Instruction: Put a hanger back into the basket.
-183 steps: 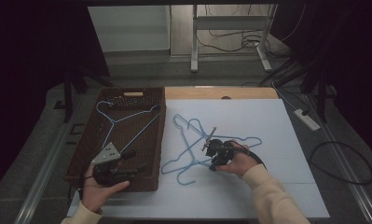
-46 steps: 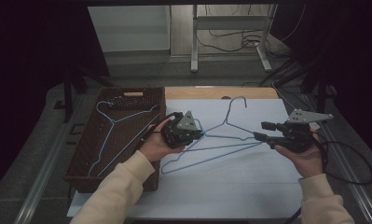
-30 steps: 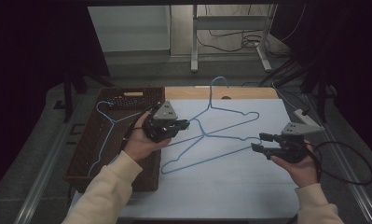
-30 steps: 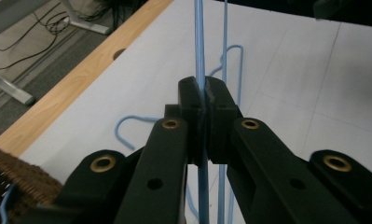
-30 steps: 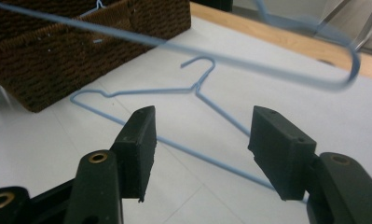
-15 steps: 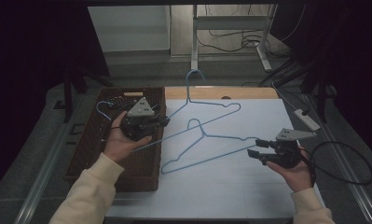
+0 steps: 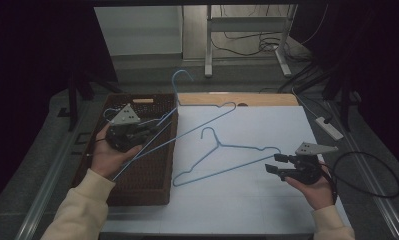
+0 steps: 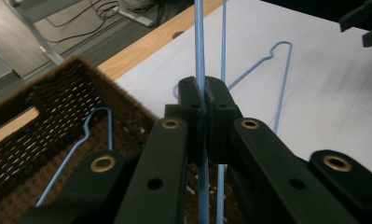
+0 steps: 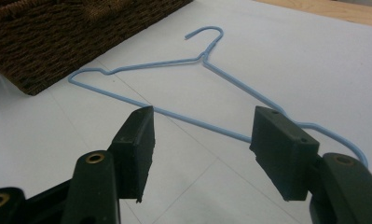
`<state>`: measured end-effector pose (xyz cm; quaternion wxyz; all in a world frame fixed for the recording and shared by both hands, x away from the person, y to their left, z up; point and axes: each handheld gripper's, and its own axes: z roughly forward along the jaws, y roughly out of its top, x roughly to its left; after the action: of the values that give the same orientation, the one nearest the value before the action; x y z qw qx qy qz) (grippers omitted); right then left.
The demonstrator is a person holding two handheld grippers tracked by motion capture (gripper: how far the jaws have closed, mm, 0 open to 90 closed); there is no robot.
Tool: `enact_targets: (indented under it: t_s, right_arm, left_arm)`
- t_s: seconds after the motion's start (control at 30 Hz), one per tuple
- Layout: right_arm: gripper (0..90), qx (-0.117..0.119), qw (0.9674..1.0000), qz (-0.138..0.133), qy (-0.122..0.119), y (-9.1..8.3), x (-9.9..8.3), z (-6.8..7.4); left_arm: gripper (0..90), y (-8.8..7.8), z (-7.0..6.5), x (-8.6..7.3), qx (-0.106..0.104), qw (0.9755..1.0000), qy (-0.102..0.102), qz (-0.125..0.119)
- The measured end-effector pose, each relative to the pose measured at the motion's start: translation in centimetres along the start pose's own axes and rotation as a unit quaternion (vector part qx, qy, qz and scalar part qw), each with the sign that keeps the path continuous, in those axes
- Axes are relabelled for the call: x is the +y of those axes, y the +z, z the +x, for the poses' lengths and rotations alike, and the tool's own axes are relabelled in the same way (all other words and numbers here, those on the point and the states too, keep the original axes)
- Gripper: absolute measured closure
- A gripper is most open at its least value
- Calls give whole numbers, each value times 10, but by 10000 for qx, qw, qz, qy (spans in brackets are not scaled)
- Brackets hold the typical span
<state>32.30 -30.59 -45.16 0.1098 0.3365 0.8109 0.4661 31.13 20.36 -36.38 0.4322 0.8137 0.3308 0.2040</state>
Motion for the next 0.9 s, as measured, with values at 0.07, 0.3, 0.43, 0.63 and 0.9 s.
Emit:
enact_targets:
  t_s: [0.07,0.3,0.43,0.63,0.9]
  right_arm:
    - [402,-6,10000,9,13,-1,-2,0]
    - [397,1,10000,10,24,0,-5,1]
    - [395,8,10000,45,36,1,-7,1]
    - [391,-3,10000,61,19,3,-7,2]
    - [389,12,10000,60,18,3,-7,2]
  left_arm:
    - [872,-6,6,-6,111,9998,-130,-36]
    - [872,-21,22,-26,401,9982,-435,-45]
    - [872,-26,28,-33,502,9972,-557,-65]
    - [872,-41,42,-51,747,9935,-845,-129]
    - [873,-57,58,-68,1047,9880,-1134,-94]
